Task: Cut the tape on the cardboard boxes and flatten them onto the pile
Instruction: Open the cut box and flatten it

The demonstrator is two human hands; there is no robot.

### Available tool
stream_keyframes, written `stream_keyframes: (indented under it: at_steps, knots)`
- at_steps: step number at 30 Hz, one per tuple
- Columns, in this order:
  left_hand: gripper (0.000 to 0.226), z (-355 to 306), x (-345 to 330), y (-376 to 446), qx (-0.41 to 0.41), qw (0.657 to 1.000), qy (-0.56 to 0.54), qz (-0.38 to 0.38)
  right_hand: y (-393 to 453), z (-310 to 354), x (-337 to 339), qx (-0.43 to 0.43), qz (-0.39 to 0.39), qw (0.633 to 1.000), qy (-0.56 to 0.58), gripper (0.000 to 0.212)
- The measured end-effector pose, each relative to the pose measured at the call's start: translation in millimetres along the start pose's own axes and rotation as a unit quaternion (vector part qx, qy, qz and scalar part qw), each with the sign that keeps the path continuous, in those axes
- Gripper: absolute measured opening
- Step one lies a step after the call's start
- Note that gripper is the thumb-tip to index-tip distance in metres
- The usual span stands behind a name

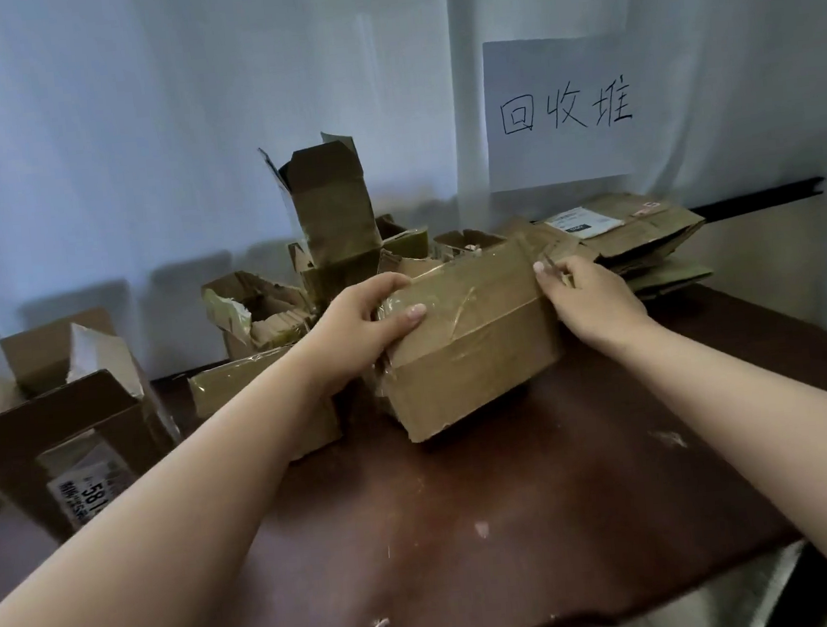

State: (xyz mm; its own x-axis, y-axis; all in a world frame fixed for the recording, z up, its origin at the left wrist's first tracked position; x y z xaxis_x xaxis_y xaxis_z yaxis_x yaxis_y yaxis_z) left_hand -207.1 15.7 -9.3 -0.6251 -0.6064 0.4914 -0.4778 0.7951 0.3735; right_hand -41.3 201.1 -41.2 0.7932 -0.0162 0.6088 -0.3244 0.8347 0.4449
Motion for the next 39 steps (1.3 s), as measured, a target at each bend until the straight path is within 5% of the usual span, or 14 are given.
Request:
stream_keyframes:
  at_steps: [5, 11, 16, 21, 27, 31, 36, 39]
  knots:
    - [0.022, 23.2, 16.0, -10.2, 0.142, 0.977, -0.158, 0.026, -12.3, 13.2, 7.8, 0.017, -0.014, 1.000, 0.015, 0.059]
    - [0.023, 8.7, 40.1, -14.6, 0.160, 0.961, -0.225, -0.025, -11.3, 38.7, 14.6, 0.031, -0.015, 0.999, 0.022, 0.064]
    - [0.018, -14.3, 76.3, -5.0, -0.029, 0.987, 0.010, -0.155, -14.8, 51.2, 20.9, 0.026, -0.023, 0.998, 0.055, 0.068]
    - [0.017, -1.2, 71.9, -8.1, 0.015, 0.987, -0.033, -0.154, -21.8, 55.2, 35.3, 0.024, -0.042, 0.998, -0.027, 0.067]
    - [0.039, 10.2, 50.3, -20.4, 0.001, 0.970, 0.204, -0.132, -34.1, 44.2, 45.9, 0.029, -0.046, 0.998, -0.033, 0.062]
    - [0.053, 4.1, 50.9, -26.5, 0.006, 0.959, 0.242, -0.147, -47.6, 28.0, 52.6, 0.006, -0.043, 0.998, -0.043, 0.065]
    - [0.041, -38.2, 43.3, -45.5, -0.100, 0.952, 0.238, -0.164, -67.2, 6.7, 61.8, -0.029, -0.052, 0.998, 0.006, 0.052]
    - [0.040, -55.3, 39.5, -57.9, -0.130, 0.917, 0.333, -0.178, -78.7, 0.4, 68.6, -0.048, -0.070, 0.996, 0.008, 0.044]
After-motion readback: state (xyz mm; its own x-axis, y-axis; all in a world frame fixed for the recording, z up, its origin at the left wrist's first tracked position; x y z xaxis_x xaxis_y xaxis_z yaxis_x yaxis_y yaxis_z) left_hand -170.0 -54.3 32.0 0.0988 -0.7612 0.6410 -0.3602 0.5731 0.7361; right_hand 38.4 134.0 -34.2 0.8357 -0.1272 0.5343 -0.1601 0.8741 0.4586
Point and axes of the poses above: each hand's wrist, its own y-axis towards the middle knuckle, its own x-axis out of the back of the hand, z = x × y, the point moved 8 cm from there along y, towards the middle knuckle, and after that the axes turned 11 degrees about -z, right-handed, at the moved point
